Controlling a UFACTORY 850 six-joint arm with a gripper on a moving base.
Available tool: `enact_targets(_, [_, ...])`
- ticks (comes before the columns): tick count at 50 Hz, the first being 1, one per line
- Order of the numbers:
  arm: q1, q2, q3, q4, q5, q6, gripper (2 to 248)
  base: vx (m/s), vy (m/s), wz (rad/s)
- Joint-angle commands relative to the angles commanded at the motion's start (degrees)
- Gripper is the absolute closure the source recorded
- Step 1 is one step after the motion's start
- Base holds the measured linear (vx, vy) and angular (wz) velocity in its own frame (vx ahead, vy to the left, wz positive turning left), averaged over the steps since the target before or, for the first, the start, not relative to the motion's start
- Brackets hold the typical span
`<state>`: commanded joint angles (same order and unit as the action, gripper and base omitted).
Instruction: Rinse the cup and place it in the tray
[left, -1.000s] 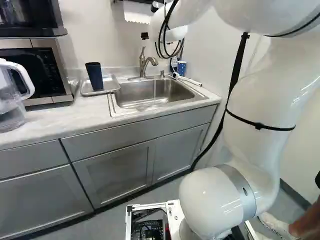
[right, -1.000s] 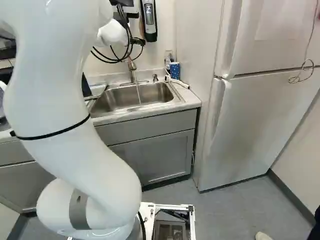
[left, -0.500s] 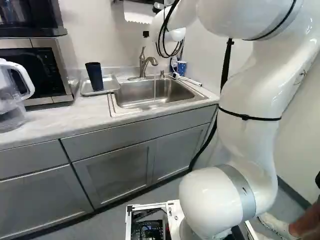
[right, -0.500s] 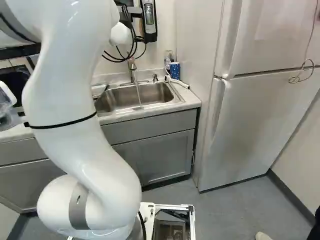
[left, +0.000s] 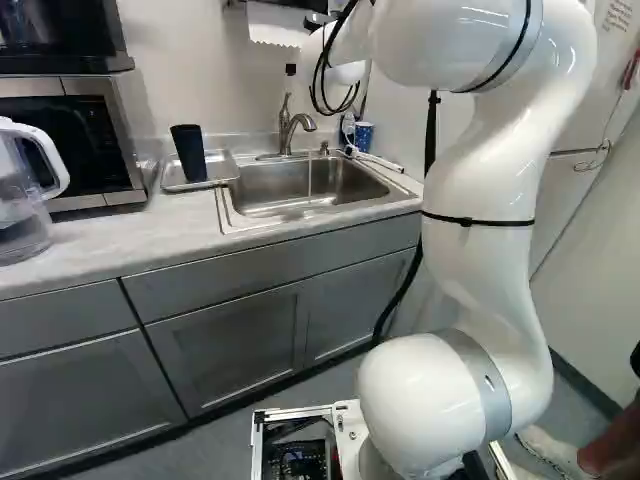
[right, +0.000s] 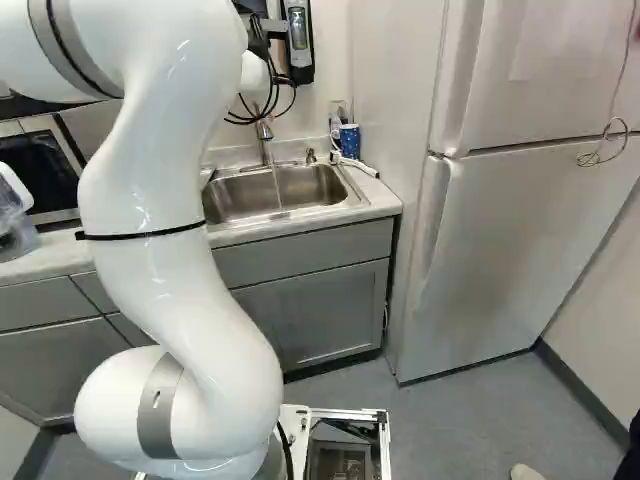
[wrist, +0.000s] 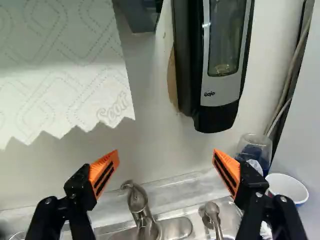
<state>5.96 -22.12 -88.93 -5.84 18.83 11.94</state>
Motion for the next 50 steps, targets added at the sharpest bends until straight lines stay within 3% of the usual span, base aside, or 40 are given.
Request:
enact_targets(29, [-0.1, -6.3, -7.6, 0.0, -5.9, 0.0, 3, 0.0, 0.0, 0.0])
enact_targets(50, [0.7, -7.4, -9.0, 0.0, -9.7, 0.0, 3, 0.0, 0.0, 0.0])
